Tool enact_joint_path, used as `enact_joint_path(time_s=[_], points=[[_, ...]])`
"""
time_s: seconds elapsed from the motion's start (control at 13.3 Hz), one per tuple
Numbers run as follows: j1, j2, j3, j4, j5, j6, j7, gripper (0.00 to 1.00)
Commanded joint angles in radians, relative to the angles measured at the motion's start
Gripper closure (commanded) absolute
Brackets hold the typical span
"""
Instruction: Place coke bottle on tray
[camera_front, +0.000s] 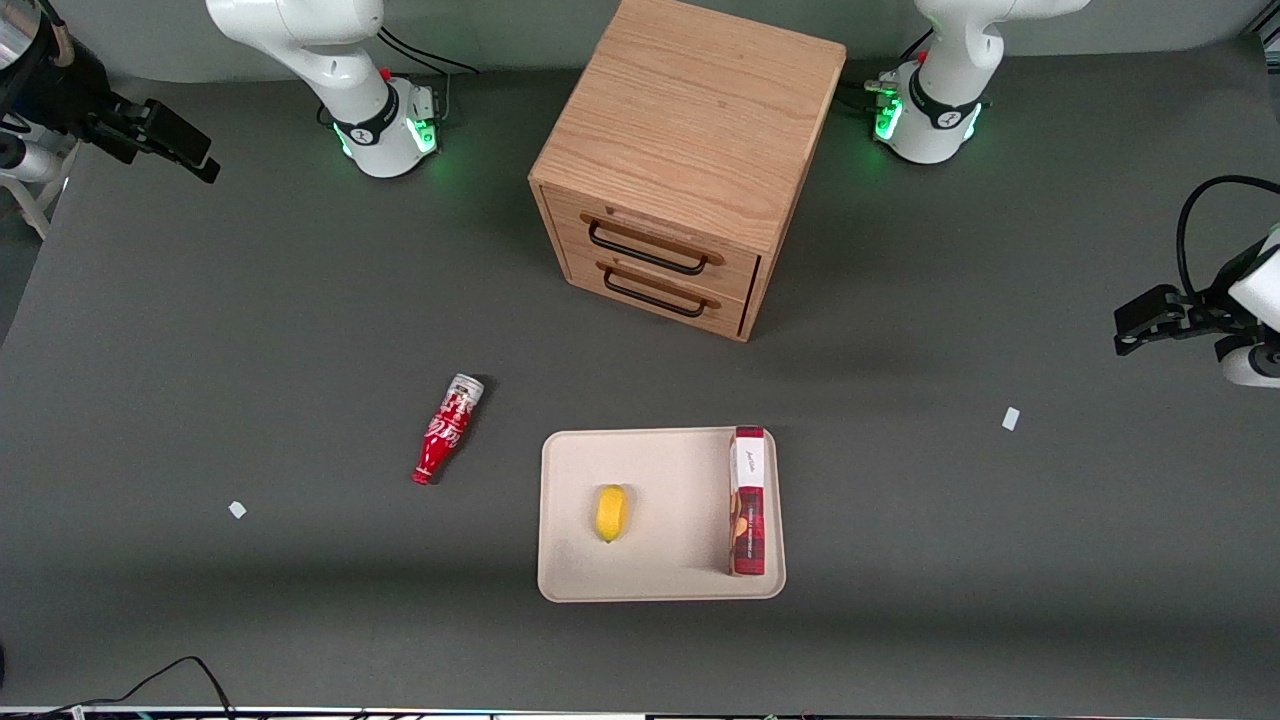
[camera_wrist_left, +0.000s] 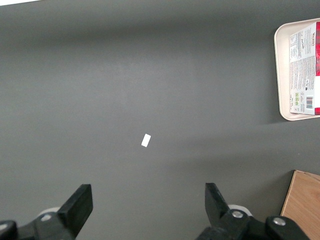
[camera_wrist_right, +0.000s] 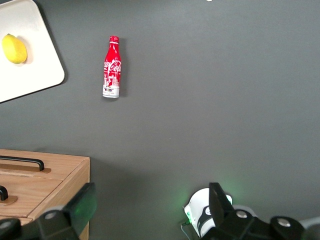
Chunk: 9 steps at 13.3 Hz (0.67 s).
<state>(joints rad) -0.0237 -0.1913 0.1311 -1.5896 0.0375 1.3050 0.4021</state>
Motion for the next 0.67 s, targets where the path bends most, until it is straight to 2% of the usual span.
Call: enact_joint_path(time_s=[0.0,0.45,0.6], points=[[0.004,0.018,-0.033,0.011,0.030,0.013,-0.017,0.00],[0.018,0.042,-0.021,0.055,0.027,-0.013,-0.039,0.00],[0.018,0.169,0.031,0.182,0.030,-0.013,-0.005,0.00]])
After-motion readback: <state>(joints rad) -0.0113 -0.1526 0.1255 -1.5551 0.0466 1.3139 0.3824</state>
